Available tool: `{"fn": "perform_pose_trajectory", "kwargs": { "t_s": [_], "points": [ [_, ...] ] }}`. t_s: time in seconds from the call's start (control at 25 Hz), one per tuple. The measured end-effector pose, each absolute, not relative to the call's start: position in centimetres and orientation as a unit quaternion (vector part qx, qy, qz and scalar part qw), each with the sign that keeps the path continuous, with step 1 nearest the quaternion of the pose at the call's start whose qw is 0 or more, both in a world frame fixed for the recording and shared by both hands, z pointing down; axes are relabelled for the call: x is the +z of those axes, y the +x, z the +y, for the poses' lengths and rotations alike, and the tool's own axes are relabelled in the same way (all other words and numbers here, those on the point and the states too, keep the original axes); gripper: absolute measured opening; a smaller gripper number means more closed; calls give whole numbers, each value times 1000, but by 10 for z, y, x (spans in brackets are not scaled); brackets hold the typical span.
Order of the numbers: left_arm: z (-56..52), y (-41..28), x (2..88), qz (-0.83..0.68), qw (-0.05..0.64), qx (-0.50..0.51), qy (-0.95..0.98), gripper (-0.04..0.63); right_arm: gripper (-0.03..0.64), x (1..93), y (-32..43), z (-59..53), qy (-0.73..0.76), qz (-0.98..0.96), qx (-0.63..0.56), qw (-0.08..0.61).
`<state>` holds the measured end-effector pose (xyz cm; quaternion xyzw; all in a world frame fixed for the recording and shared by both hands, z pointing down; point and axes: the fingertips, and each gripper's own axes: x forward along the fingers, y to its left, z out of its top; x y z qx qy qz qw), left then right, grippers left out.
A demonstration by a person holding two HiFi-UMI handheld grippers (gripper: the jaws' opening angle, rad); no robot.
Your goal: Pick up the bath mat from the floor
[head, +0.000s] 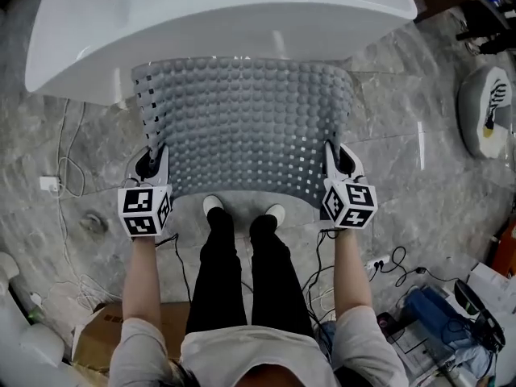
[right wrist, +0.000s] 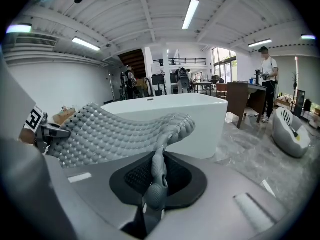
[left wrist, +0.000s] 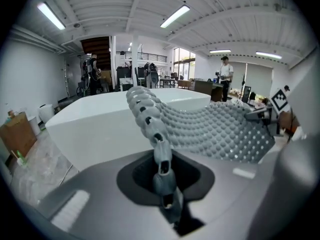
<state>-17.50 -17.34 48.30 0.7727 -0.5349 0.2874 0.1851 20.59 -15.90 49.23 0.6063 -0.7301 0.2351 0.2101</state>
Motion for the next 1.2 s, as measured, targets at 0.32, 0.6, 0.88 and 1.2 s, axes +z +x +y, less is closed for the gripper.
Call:
{"fn": "perform_pose_trajectory", "kwargs": {
  "t_s": [0.32,0.6,0.88,1.2],
  "points": [
    [-167,-183,362,-536,168,264,784,43,37,371,197,-151,615,-734,223,183],
    [-168,-194,285,-537,141,241,796,43,37,291,185,-149,622,-740,202,158],
    [-163,-191,221,-536,115,223,806,43,37,226,185,-141,629,-742,189,134],
    [-160,-203,164,-537,91,198,815,43,37,166,176,-131,637,-744,165,113]
  ]
}}
